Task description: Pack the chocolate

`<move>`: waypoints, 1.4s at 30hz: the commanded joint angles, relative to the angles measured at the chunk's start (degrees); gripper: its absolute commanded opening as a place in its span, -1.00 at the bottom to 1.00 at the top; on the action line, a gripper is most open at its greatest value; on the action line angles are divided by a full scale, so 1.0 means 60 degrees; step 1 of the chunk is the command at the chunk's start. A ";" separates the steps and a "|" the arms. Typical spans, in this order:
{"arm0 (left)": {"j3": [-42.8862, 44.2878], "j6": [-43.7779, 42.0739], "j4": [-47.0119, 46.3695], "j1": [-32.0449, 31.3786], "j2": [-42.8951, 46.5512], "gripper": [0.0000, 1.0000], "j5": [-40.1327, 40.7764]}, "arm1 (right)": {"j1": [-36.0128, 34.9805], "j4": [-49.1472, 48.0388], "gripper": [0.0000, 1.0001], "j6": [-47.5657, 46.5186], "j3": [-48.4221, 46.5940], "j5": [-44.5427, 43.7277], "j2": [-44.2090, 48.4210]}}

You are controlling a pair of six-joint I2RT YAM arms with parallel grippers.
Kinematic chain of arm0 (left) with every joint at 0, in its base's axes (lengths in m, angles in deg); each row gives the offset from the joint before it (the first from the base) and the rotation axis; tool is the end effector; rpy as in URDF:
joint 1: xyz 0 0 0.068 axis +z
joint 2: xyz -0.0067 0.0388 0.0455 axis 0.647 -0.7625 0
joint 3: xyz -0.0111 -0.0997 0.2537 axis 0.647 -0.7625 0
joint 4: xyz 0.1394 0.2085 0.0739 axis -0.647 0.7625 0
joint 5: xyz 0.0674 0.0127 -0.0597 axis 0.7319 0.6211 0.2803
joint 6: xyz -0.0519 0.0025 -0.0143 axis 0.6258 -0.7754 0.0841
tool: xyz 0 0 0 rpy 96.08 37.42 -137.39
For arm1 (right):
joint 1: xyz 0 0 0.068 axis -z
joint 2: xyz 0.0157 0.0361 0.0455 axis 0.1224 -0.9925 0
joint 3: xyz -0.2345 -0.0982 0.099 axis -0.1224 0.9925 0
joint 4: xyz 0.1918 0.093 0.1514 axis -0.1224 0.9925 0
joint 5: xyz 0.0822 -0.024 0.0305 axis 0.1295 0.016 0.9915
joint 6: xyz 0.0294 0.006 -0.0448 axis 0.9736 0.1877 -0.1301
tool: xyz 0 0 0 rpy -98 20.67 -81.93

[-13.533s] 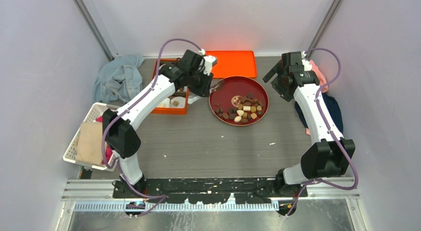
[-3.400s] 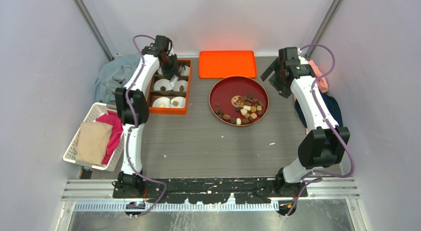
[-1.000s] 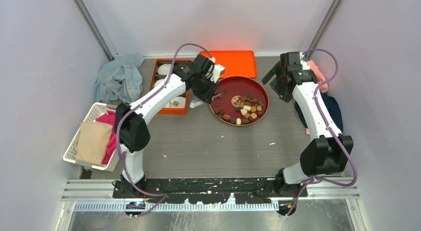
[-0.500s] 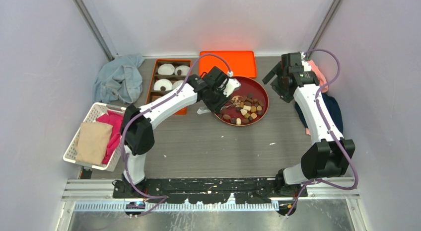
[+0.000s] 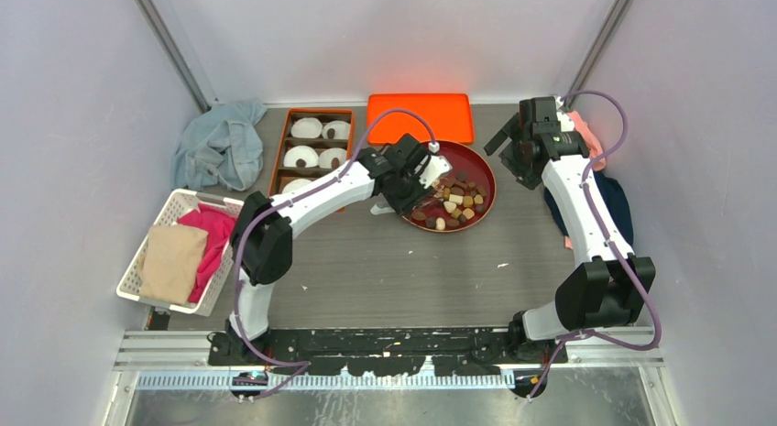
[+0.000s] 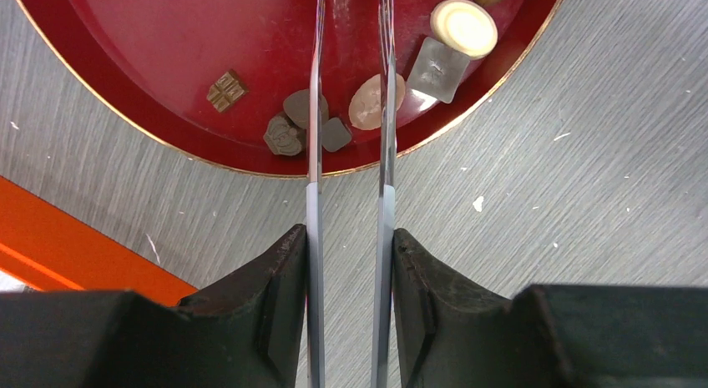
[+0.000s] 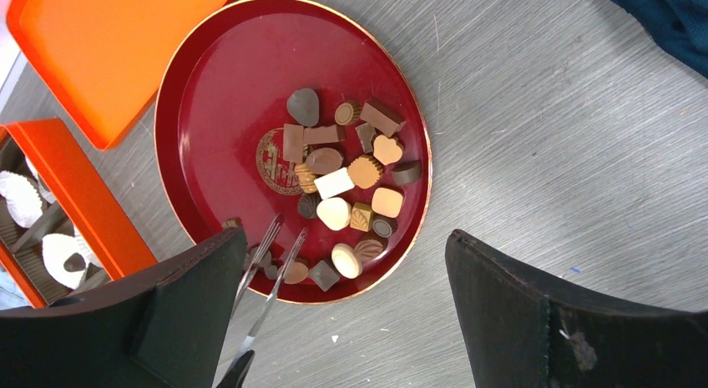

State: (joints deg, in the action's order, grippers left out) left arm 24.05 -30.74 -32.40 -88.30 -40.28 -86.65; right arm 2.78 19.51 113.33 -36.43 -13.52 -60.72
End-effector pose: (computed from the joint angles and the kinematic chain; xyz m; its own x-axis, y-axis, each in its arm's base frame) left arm 0.2933 -0.3272 0.2653 -0.4328 0.7269 -0.5332 0.8360 0.5449 0.0642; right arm 0.3006 0.0164 0.3453 -0.5410 0.6425 -0.5427 0.5603 0.7566 0.3371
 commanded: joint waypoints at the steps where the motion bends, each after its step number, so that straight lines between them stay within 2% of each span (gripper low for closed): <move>1: 0.0132 -0.0185 -0.0402 -0.0141 -0.0219 -0.21 0.0207 | 0.0018 -0.0318 0.89 -0.0059 -0.0144 0.0059 0.0223; 9: 0.0272 -0.0205 -0.0267 -0.0162 -0.0563 -0.20 0.0741 | 0.0017 -0.0342 0.89 -0.0049 0.0010 0.0072 0.0309; 19: 0.0659 -0.0226 -0.0127 -0.0176 -0.0802 -0.20 0.0330 | 0.0012 -0.0328 0.89 -0.0015 0.0063 0.0045 0.0357; 37: 0.1500 -0.0118 0.0161 -0.0322 -0.1481 -0.20 0.0469 | 0.0018 -0.0263 0.89 -0.0049 -0.0016 0.0032 0.0348; 42: 0.1500 -0.0115 0.0180 -0.0322 -0.1483 -0.30 0.0454 | 0.0019 -0.0267 0.89 -0.0044 0.0005 0.0030 0.0350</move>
State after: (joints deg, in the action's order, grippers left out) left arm 30.48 -30.93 -30.98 -89.88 -49.56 -83.94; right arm 2.78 19.14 113.33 -35.89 -13.15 -60.72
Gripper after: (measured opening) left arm 0.389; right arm 0.944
